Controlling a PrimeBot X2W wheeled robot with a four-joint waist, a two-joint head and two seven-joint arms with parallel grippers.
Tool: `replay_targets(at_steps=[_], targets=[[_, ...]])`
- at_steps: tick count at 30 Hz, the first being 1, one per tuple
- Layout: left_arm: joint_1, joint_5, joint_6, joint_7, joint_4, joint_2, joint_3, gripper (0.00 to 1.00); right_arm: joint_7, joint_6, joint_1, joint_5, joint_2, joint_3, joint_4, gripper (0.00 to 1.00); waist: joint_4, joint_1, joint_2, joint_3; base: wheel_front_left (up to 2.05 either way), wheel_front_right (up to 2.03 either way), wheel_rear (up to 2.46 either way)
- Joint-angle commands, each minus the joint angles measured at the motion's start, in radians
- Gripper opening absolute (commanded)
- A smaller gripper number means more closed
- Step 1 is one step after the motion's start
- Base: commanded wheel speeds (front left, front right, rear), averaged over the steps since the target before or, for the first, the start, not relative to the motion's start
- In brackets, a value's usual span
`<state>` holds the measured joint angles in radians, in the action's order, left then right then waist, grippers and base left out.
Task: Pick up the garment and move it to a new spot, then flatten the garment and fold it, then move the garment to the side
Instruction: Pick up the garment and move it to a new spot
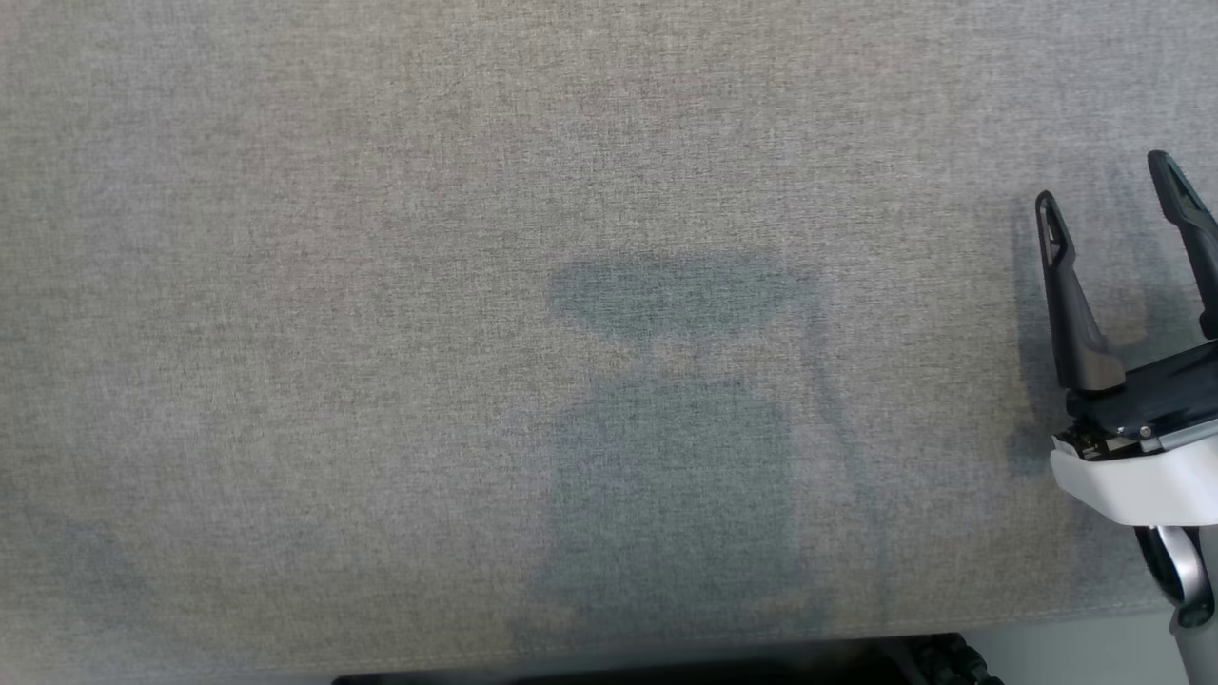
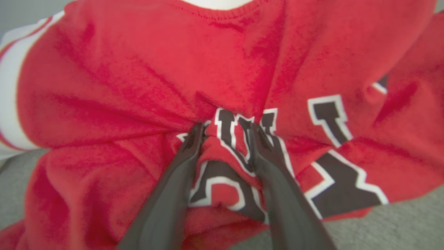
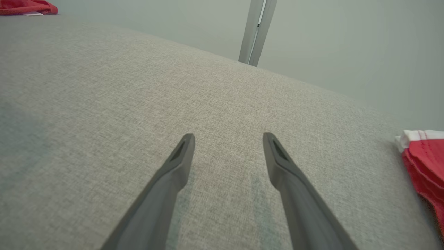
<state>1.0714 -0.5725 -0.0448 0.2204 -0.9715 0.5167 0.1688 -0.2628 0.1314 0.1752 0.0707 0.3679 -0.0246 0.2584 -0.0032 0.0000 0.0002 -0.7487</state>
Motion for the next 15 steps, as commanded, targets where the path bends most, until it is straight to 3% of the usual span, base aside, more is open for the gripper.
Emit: replay_targets(at_steps=[1,8,11,15], targets=[[-0.051,-0.008,-0.028,0.029,-0.056,-0.071,-0.03,0.0,-0.003,-0.002,-0.01,0.008,-0.005,-0.001,-0.005,1.0,0.002,0.0,-0.0002,0.02,0.0,0.0,0.0],[-0.068,0.009,-0.075,-0.165,0.017,-0.034,-0.046,0.0,-0.003,-0.002,-0.034,0.017,-0.056,-0.034,-0.051,1.0,0.028,0.0,-0.0002,0.155,0.0,0.0,0.0],[-0.102,0.021,-0.083,-0.216,0.091,-0.059,-0.096,0.0,-0.003,-0.002,-0.054,0.018,-0.09,-0.038,-0.081,1.0,0.04,0.0,-0.0002,0.241,0.0,0.0,0.0],[-0.184,0.036,-0.087,-0.197,0.241,-0.111,-0.212,0.0,-0.003,-0.002,-0.085,0.019,-0.149,-0.048,-0.116,1.0,0.038,0.0,-0.0002,0.355,0.0,0.0,0.0]])
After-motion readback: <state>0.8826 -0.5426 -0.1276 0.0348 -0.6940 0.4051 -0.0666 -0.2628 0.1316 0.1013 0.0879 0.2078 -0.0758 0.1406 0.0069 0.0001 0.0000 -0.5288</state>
